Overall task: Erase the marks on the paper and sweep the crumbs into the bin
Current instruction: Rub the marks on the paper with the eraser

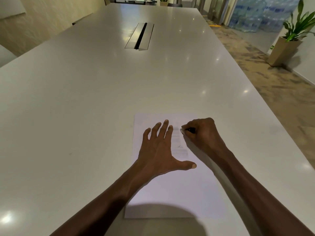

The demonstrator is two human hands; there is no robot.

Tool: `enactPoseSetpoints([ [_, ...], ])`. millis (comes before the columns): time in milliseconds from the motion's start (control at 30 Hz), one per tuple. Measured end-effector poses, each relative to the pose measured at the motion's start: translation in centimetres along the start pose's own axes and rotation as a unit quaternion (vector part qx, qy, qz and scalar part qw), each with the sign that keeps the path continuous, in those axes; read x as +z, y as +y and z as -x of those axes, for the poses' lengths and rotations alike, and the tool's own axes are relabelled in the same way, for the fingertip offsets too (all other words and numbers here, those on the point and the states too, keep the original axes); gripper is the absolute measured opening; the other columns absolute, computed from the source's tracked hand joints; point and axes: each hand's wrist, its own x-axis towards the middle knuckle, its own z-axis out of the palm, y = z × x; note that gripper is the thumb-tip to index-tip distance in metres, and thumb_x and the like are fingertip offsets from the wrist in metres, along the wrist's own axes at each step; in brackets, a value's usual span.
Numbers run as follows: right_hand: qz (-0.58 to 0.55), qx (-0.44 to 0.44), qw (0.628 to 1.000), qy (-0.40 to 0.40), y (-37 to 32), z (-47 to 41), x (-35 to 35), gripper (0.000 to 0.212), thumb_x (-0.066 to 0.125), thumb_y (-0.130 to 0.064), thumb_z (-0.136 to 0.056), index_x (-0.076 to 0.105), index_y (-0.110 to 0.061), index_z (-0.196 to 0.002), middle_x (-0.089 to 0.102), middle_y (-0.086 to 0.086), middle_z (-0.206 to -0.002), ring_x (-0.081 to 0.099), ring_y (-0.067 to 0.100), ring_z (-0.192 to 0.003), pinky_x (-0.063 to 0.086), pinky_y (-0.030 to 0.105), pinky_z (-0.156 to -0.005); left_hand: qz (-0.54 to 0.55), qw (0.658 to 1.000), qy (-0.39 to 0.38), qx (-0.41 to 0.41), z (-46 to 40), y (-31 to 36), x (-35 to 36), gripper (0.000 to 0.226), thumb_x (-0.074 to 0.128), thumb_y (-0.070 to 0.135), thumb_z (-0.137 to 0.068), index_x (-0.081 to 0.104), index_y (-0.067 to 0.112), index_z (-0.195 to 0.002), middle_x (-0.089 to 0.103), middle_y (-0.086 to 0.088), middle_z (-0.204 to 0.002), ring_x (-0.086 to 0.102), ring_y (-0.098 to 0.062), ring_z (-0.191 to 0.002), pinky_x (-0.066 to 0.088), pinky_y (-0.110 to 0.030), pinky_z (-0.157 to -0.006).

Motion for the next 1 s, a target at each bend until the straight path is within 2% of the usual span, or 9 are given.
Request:
enactPoseSetpoints([
  [167, -0.017, 0.019, 1.0, -0.01, -1.0, 2.6, -1.1, 0.016, 0.065, -0.008, -0.079, 0.068, 0.0, -0.066, 0.065, 0.016, -0.06, 0.063, 0.028, -0.059, 0.051, 0.039, -0.057, -0.001, 1.0, 0.007, 0.006, 0.2, 0.0, 0.1, 0.139, 0.032, 0.105, -0.049, 0.011, 0.02, -0.157, -0.005, 0.003, -0.167, -0.003, -0.019, -0.153, 0.005, -0.05, -0.121],
  [333, -0.043, 0.013, 0.999, -0.032, -2.9, 6.2, -2.4, 0.013, 0.07, 0.0, -0.073, 0.07, -0.005, -0.061, 0.067, 0.004, -0.055, 0.061, 0.015, -0.053, 0.05, 0.034, -0.055, -0.002, 1.0, 0.021, 0.006, 0.1, 0.2, 0.2, 0.134, 0.032, 0.101, -0.052, 0.015, 0.02, -0.156, -0.001, 0.002, -0.167, 0.001, -0.019, -0.152, 0.008, -0.049, -0.12],
  [433, -0.042, 0.016, 0.998, -0.038, -2.7, 5.8, -2.0, 0.013, 0.068, -0.001, -0.073, 0.068, -0.003, -0.06, 0.065, 0.007, -0.054, 0.062, 0.021, -0.055, 0.049, 0.035, -0.055, -0.004, 1.0, 0.019, 0.009, 0.1, 0.0, 0.3, 0.134, 0.031, 0.102, -0.052, 0.015, 0.019, -0.156, -0.001, 0.002, -0.167, 0.001, -0.02, -0.153, 0.008, -0.05, -0.12],
  [533, -0.013, 0.006, 0.999, -0.03, -2.1, 3.7, -1.0, 0.016, 0.066, -0.006, -0.077, 0.067, -0.002, -0.061, 0.063, 0.012, -0.055, 0.061, 0.027, -0.055, 0.047, 0.037, -0.055, -0.013, 1.0, 0.014, 0.012, 0.1, 0.0, 0.2, 0.138, 0.029, 0.105, -0.051, 0.013, 0.019, -0.157, -0.003, 0.002, -0.167, -0.001, -0.02, -0.153, 0.007, -0.05, -0.12],
  [800, 0.019, -0.018, 0.998, -0.049, -1.0, 0.6, -0.3, 0.035, 0.053, -0.027, -0.084, 0.071, -0.002, -0.067, 0.068, 0.014, -0.062, 0.064, 0.026, -0.059, 0.05, 0.036, -0.059, -0.007, 1.0, 0.011, 0.007, 0.0, 0.0, 0.3, 0.139, 0.028, 0.106, -0.05, 0.012, 0.02, -0.157, -0.004, 0.003, -0.167, -0.001, -0.02, -0.153, 0.008, -0.051, -0.12],
  [933, 0.032, -0.03, 0.996, -0.083, -1.9, 3.0, -1.4, 0.024, 0.058, -0.017, -0.08, 0.072, -0.006, -0.063, 0.068, 0.01, -0.059, 0.063, 0.021, -0.054, 0.048, 0.031, -0.056, -0.008, 1.0, 0.026, 0.009, 0.1, 0.0, 0.4, 0.136, 0.031, 0.104, -0.052, 0.017, 0.019, -0.156, 0.001, 0.002, -0.167, 0.003, -0.02, -0.153, 0.009, -0.05, -0.12],
  [1000, 0.031, -0.04, 0.993, -0.102, -2.5, 4.4, -1.7, 0.02, 0.058, -0.013, -0.076, 0.071, -0.007, -0.062, 0.066, 0.01, -0.057, 0.062, 0.022, -0.054, 0.047, 0.033, -0.056, -0.009, 1.0, 0.023, 0.01, 0.0, -0.1, 0.5, 0.134, 0.031, 0.101, -0.052, 0.015, 0.019, -0.157, -0.001, 0.002, -0.167, 0.002, -0.019, -0.153, 0.007, -0.049, -0.121],
])
